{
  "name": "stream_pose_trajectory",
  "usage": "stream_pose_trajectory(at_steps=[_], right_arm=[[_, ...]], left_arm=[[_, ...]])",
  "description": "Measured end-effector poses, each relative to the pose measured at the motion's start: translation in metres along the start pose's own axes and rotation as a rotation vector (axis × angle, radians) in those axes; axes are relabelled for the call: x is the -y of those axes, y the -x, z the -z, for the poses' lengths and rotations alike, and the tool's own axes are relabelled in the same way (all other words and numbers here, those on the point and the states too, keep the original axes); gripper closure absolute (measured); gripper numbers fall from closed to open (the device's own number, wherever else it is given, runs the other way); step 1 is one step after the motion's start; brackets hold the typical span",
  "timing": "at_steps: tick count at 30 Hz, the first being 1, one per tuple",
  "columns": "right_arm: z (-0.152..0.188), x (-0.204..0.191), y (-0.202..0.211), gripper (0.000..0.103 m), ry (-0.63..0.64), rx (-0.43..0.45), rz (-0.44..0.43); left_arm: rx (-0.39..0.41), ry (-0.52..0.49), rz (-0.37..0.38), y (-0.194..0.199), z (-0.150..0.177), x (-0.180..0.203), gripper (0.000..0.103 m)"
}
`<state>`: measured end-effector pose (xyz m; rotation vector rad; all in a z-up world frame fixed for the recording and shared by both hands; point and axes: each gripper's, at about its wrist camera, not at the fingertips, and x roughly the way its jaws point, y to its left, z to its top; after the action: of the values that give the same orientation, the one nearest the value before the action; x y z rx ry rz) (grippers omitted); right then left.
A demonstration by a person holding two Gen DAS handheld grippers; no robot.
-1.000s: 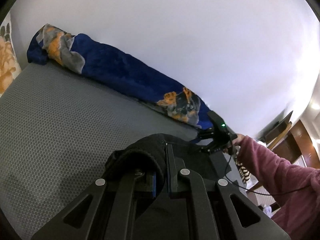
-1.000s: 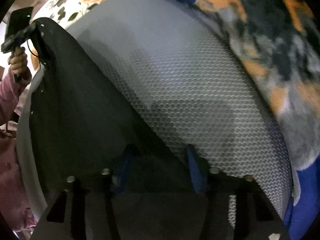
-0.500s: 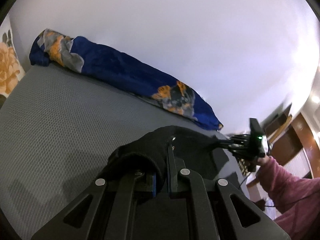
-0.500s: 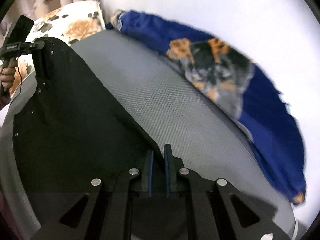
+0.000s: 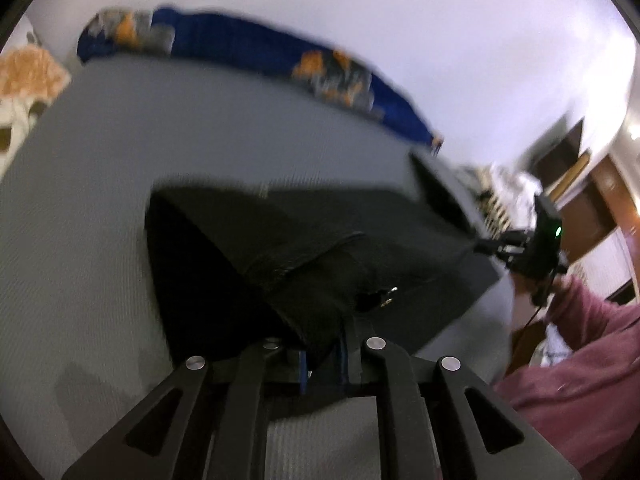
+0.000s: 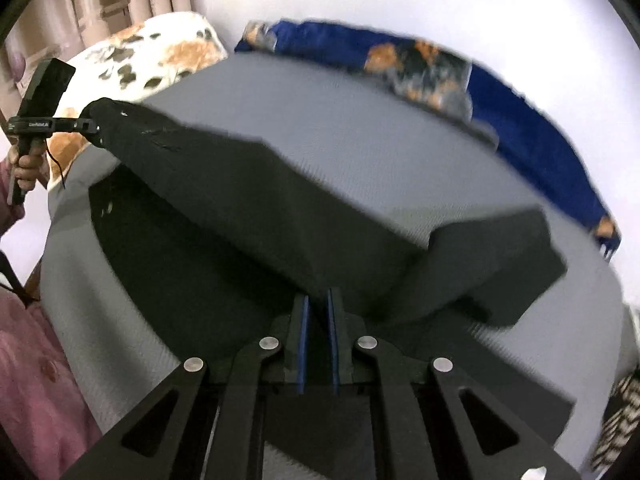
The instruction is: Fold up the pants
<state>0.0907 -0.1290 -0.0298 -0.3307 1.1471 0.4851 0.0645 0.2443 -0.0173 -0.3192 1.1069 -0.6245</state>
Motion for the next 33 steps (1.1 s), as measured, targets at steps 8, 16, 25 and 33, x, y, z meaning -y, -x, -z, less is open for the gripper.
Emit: stream_pose_trajectory(at_steps=[8,16,25,33], right_arm=[[0.036,-0.015,-0.048,0.097,0.003,-0.08,0.012],[0.037,-0.015,-0.046,0.096,0.005,-0.056,0.015],[0.038,-0.013,-0.047,0.096,-0.014,-0.024,-0.007],[0.039,-0.014,-0.044,0.096,-0.012,-0.013,-0.001]], left_arm=[[-0.127,0.035,-0.121,-0.027,0.036,-0.002,0.084],[-0.188,0.133,-0.224,-0.005,0.023,0.008,0.05],[-0.096,0.48,-0.179,0.029,0.042,-0.011,0.032],[-0.022,0.741,-0.074,-0.012,0.056,-0.025,0.067]])
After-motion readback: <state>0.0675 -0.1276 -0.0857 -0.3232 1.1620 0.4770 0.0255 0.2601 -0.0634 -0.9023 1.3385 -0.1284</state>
